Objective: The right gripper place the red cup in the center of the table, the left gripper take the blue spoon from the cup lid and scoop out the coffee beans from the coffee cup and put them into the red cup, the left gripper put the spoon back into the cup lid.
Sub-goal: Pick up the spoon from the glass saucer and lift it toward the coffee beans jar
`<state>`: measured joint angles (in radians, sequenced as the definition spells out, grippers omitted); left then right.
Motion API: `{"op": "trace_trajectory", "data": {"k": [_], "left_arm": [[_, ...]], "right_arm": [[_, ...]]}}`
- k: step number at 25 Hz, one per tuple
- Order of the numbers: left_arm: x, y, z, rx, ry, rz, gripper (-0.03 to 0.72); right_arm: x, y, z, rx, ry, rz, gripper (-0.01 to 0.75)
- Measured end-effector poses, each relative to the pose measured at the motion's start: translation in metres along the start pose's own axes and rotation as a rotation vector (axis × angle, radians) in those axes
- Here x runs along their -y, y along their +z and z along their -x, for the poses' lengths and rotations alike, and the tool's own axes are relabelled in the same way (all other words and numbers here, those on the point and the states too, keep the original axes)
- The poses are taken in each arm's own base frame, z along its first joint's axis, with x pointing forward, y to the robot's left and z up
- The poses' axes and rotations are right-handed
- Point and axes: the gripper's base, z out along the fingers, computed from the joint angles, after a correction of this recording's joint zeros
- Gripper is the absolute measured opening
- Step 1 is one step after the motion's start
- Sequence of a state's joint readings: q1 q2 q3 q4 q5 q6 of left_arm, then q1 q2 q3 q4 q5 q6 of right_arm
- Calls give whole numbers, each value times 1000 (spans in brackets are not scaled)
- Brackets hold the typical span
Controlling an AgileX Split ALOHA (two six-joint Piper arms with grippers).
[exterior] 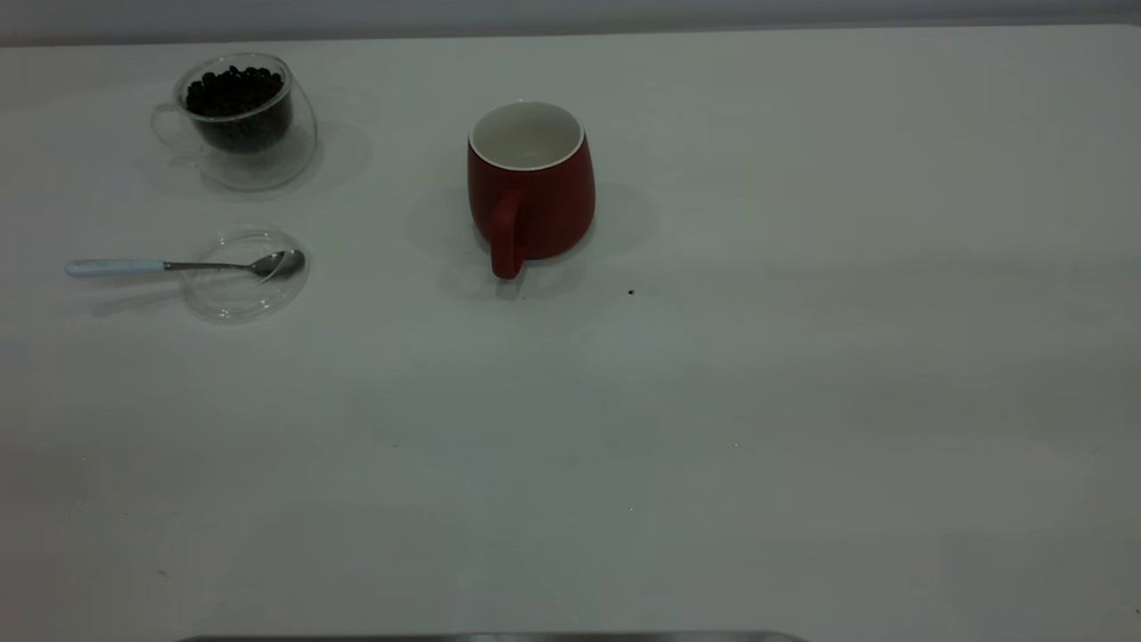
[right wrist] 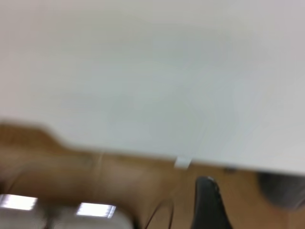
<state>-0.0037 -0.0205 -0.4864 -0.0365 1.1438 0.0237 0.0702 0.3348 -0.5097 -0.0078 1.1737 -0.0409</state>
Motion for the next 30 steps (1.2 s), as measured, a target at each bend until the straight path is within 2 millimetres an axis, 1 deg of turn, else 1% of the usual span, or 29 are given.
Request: {"op": "trace_trajectory", "data": {"k": [3, 5, 8, 14, 18, 30], "left_arm": [[0, 0, 0, 0, 0, 0, 462], [0, 0, 0, 0, 0, 0, 462], [0, 0, 0, 0, 0, 0, 462], [0, 0, 0, 0, 0, 0, 462], [0, 0, 0, 0, 0, 0, 462], [0, 0, 0, 0, -1, 0, 462]], "right_arm": [[4, -6, -6, 114, -17, -69, 518], [6, -6, -12, 144, -24, -96, 518], [5, -10, -20, 191, -24, -104, 518], [4, -25, -37, 345, -1, -140, 518], [3, -25, -38, 347, 23, -164, 518], [3, -25, -38, 348, 17, -144, 518]]}}
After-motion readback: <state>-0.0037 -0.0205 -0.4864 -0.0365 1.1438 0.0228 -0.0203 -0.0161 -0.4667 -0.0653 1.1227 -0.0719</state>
